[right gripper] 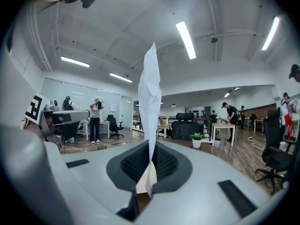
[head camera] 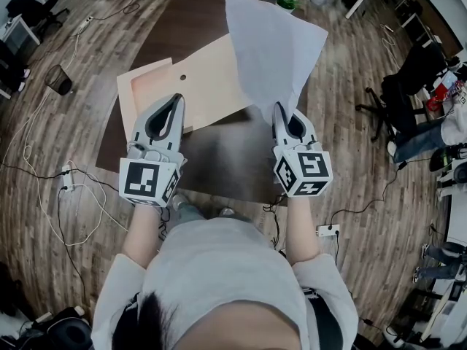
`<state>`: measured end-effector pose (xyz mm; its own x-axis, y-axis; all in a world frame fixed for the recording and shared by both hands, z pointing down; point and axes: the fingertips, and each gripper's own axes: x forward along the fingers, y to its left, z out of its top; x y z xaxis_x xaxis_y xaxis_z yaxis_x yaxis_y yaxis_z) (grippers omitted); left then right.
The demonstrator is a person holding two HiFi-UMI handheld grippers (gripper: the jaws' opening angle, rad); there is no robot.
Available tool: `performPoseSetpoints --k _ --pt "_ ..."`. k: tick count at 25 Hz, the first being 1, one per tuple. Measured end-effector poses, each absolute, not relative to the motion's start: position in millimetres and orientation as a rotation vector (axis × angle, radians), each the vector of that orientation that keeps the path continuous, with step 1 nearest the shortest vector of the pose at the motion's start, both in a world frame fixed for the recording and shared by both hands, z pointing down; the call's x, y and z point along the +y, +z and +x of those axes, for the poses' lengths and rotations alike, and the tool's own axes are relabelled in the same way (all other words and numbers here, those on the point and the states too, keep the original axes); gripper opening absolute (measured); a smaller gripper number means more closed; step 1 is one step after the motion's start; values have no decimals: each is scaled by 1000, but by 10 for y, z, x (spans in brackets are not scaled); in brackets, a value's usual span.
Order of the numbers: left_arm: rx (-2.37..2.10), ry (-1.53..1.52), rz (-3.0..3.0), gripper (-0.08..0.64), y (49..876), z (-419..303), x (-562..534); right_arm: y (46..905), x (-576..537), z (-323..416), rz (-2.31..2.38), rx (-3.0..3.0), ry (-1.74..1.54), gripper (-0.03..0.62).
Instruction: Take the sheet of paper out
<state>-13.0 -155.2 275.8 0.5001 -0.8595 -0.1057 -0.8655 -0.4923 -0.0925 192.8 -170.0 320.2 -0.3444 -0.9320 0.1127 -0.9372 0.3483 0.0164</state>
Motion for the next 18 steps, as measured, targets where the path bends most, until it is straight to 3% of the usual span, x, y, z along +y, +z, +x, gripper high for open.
performPoseSetpoints --k 18 --pt "1521 74 -2587 9 2730 -41 -1415 2984 -1484 2035 1802 -2516 -58 14"
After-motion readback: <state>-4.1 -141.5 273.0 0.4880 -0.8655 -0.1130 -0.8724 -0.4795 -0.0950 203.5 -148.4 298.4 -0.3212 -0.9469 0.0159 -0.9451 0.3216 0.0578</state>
